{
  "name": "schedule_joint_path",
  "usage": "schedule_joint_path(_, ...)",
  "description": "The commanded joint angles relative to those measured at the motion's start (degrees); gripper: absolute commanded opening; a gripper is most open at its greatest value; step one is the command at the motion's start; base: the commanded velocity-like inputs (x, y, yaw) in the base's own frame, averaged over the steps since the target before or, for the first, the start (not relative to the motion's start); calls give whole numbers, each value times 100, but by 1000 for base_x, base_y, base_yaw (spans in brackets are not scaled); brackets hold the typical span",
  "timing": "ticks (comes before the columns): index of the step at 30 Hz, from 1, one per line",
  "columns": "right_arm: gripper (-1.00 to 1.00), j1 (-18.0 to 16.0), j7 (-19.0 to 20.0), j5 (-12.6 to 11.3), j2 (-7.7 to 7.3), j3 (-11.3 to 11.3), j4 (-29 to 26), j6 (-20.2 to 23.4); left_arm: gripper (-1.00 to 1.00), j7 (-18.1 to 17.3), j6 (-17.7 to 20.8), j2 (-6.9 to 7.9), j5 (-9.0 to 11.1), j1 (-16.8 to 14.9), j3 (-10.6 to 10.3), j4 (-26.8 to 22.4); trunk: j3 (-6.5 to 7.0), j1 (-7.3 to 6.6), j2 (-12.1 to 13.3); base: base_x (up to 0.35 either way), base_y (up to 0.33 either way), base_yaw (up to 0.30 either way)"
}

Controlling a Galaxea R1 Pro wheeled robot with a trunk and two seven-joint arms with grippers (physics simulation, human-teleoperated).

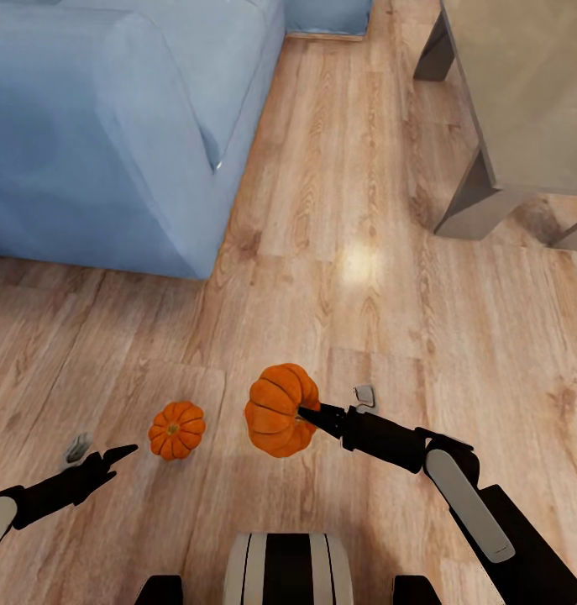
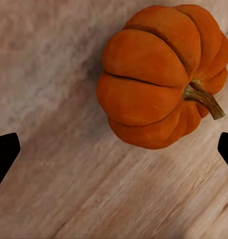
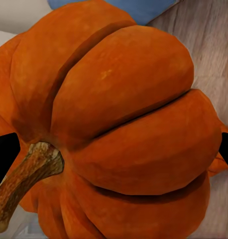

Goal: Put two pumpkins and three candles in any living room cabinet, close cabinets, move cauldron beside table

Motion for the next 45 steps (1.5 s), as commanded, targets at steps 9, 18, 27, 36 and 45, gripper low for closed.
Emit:
schedule_joint_path(9,-100,-4,-20,-65,-3,6,3,43,100,-9,38,-3,2,1,13,-4,-3,-1,-1,0,-133,0)
schedule_joint_path(18,-100,-4,-21,-65,-3,6,2,43,100,-12,38,11,7,-1,13,-4,-3,-1,-1,86,17,0)
schedule_joint_path(27,-100,-4,-21,-65,-3,3,1,43,100,-9,38,21,7,-1,13,-4,-3,-1,-1,132,68,0)
schedule_joint_path(36,-100,-4,-21,-65,-3,1,3,43,100,-9,35,19,7,-1,13,-4,-3,-1,-1,122,65,0)
schedule_joint_path(45,-100,-4,-21,-65,-3,-2,3,43,100,-16,31,4,7,-1,13,-4,-3,-1,-1,16,7,0)
